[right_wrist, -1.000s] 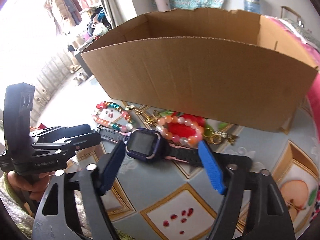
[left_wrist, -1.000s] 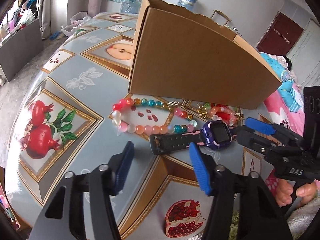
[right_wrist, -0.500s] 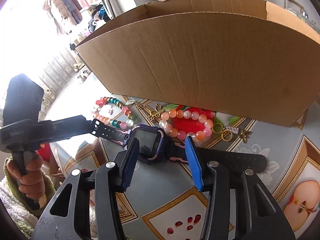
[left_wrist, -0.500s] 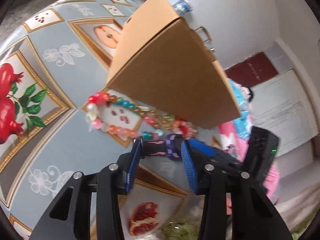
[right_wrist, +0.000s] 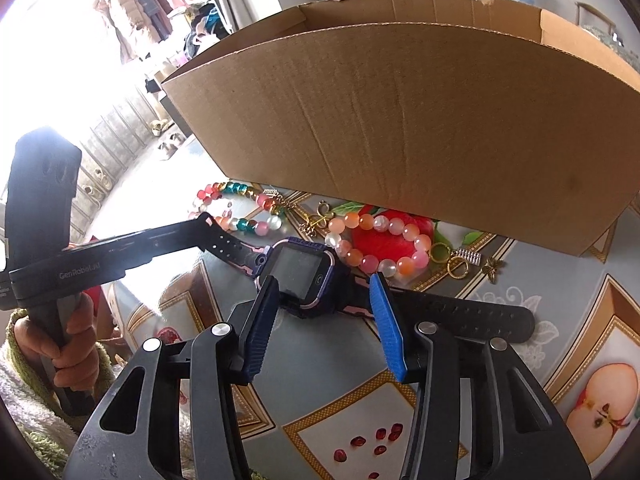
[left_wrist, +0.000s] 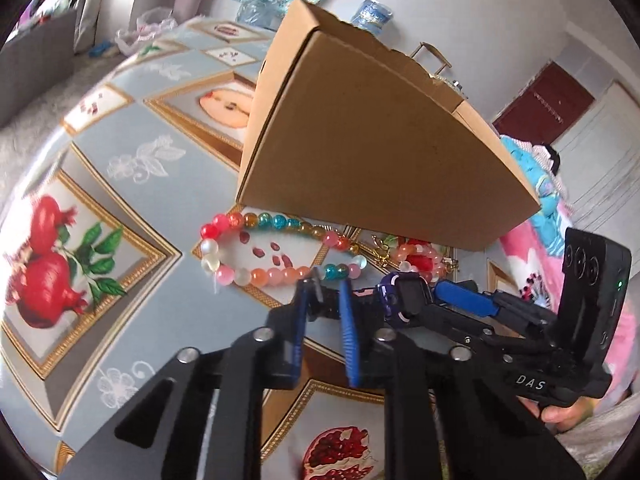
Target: Organize jewelry
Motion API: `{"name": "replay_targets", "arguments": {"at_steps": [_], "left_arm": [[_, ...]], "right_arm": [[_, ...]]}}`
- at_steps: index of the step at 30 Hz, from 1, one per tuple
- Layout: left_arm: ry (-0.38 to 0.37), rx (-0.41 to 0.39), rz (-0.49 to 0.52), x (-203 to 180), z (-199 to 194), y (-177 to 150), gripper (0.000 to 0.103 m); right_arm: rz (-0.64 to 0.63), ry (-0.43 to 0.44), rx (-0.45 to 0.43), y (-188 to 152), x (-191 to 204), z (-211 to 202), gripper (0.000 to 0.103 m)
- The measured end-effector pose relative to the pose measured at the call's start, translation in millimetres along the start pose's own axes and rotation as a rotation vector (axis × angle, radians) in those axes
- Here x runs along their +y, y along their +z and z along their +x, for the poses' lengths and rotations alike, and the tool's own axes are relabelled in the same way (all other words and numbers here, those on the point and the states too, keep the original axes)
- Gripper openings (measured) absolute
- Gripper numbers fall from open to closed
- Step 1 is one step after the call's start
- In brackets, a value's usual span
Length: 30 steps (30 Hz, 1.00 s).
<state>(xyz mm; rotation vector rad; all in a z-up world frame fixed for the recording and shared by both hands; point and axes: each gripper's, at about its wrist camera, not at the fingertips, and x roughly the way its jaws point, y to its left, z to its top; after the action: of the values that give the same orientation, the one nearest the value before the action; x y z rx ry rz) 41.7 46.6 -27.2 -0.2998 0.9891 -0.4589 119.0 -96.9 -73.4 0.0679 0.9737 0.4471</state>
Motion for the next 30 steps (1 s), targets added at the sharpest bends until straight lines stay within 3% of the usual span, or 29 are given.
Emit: {"name": "replay_targets", "arguments": {"at_steps": [6, 10, 14, 24, 26, 30], "left_arm": [[0.081, -0.004, 0.135, -18, -15, -6, 0.006], [0.135, 0.034, 0.148, -20, -16, -14, 0.004], [0.197, 0.062, 0.169, -14, -14, -28, 0.004], [0.225, 0.071, 0.225, -15, -6, -26, 0.004], [0.215, 0.077, 0.221, -13, -4, -26, 0.004], [0.203, 0.074, 0.227, -15, -1, -25, 0.005]], "right_arm": [[-0.009, 0.005, 0.006, -8, 4, -3, 0.043], [0.009, 0.021, 0.024, -15, 4, -6, 0.036], [0.074, 0.033, 0.027, -25, -6, -18, 0.036], [0.295, -0.110, -0.059, -20, -79, -53, 0.048], [0.302, -0.111, -0.054, -15, -82, -48, 0.054], [0.327, -0.050, -0.015, -11, -85, -34, 0.055]]}}
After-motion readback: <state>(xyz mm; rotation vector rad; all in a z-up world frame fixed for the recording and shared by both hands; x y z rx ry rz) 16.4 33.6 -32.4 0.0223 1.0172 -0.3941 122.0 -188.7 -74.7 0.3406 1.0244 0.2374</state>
